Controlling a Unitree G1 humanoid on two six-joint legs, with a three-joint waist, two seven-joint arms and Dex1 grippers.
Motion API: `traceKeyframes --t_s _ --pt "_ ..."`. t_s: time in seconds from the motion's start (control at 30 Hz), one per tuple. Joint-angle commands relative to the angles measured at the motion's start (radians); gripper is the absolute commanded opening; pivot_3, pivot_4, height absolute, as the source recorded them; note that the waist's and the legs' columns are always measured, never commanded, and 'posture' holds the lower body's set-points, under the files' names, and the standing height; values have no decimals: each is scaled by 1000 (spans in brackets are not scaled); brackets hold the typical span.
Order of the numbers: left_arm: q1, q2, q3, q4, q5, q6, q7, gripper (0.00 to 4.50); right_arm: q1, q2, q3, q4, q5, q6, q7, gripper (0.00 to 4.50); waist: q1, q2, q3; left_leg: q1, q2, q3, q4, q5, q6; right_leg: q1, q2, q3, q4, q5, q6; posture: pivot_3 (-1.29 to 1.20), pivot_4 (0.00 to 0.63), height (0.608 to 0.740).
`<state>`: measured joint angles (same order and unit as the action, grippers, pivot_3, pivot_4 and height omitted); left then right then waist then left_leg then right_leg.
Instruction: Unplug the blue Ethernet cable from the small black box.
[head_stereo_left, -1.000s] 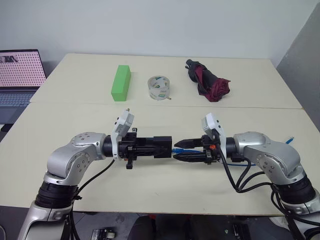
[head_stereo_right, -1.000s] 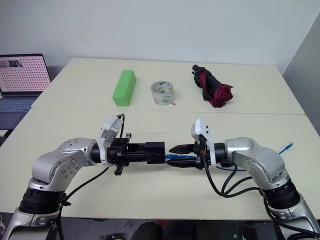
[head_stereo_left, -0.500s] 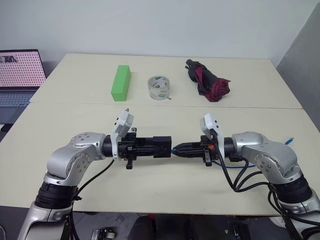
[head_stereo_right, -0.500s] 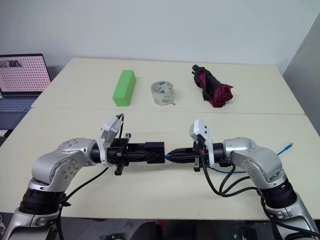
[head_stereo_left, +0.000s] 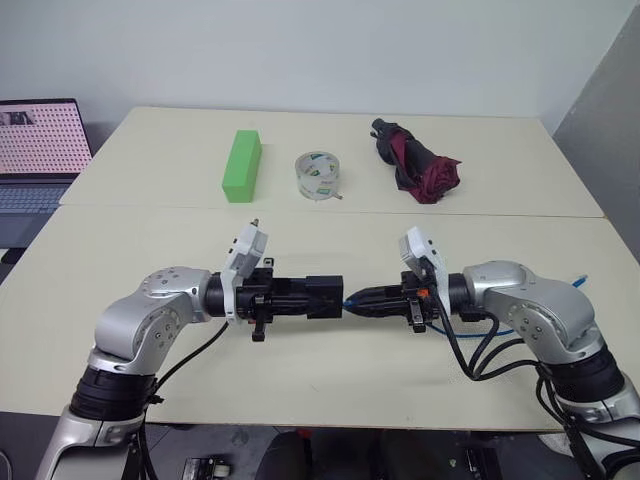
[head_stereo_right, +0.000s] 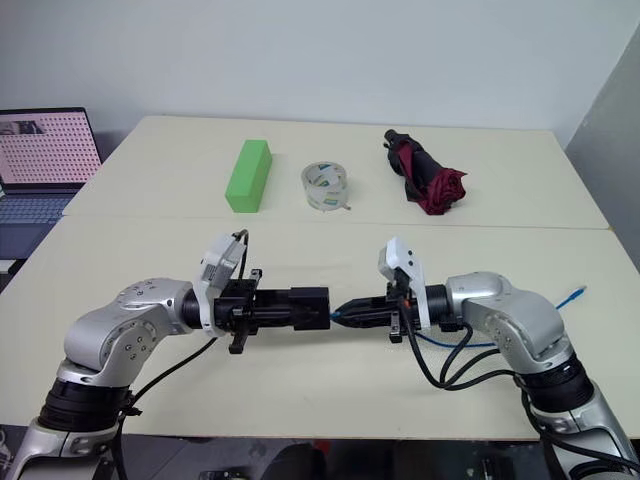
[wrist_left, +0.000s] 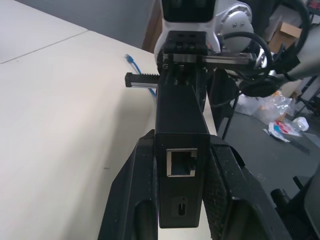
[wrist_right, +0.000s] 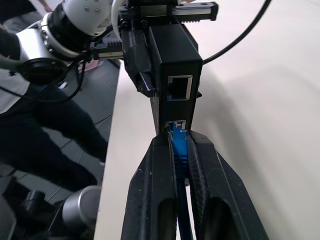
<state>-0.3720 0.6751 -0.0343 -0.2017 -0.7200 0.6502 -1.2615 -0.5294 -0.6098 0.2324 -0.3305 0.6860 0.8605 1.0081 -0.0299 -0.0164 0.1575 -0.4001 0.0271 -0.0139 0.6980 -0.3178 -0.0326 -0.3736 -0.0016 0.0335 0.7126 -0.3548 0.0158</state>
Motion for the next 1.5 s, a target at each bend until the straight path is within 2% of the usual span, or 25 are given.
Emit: traceKeyframes --t_s 0.03,0.33,0.47,0.57,0.67,0.73,0.9,1.07,1.17,1.37,1.5 --pt "17 39 11 3 22 -34 -39 784 -10 -54 -28 9 -11 -10 46 37 0 0 0 0 0 0 0 0 0 0 0 0 0 0 0 0 150 740" --pt "30 60 23 39 51 -67 -55 784 24 -95 -50 18 -39 -50 40 36 0 0 0 0 0 0 0 -2 3 0 0 0 0 0 0 0 150 740" --pt "33 58 35 50 78 -86 -23 784 22 -69 -78 174 -214 -217 -96 36 0 0 0 0 0 0 0 -2 3 0 0 0 0 0 0 0 150 740" --pt "42 45 35 59 105 -108 13 784 15 -80 -29 335 -431 -410 -211 36 0 0 0 0 0 1 0 -2 3 0 0 0 0 0 0 0 150 740" --pt "42 33 25 55 112 -109 37 784 4 -44 -26 452 -544 -493 -321 36 -1 0 0 0 0 2 0 0 0 -1 0 1 0 0 0 0 150 740" --pt "39 25 13 52 128 -117 59 784 0 -15 -39 505 -573 -503 -363 742 -2 0 0 0 0 2 -1 0 0 -1 0 1 0 0 0 0 150 740" --pt "30 14 5 48 157 -115 95 784 23 -8 -68 487 -557 -470 -321 1986 -1 0 0 0 1 3 -1 0 0 -2 0 2 1 0 0 0 150 740" --pt "17 -28 36 87 205 -142 206 784 45 -57 -118 385 -483 -430 -201 3270 0 0 0 0 0 3 -1 0 0 -1 0 2 1 0 0 0 150 740" --pt "-12 -82 74 176 304 -252 364 784 65 -103 -145 277 -423 -437 -105 4018 2 0 0 0 0 3 0 0 0 -1 0 2 0 0 0 0 150 740" --pt "-40 -174 158 353 466 -512 645 784 51 -74 -163 28 -250 -267 -68 4018 -1 0 0 0 1 2 -1 0 0 -1 1 1 1 0 0 0 150 740" --pt "-41 -231 196 464 497 -613 753 784 12 -26 -131 -54 -197 -183 -89 4018 1 0 0 0 1 2 -1 0 0 -1 0 1 1 0 0 0 150 740"
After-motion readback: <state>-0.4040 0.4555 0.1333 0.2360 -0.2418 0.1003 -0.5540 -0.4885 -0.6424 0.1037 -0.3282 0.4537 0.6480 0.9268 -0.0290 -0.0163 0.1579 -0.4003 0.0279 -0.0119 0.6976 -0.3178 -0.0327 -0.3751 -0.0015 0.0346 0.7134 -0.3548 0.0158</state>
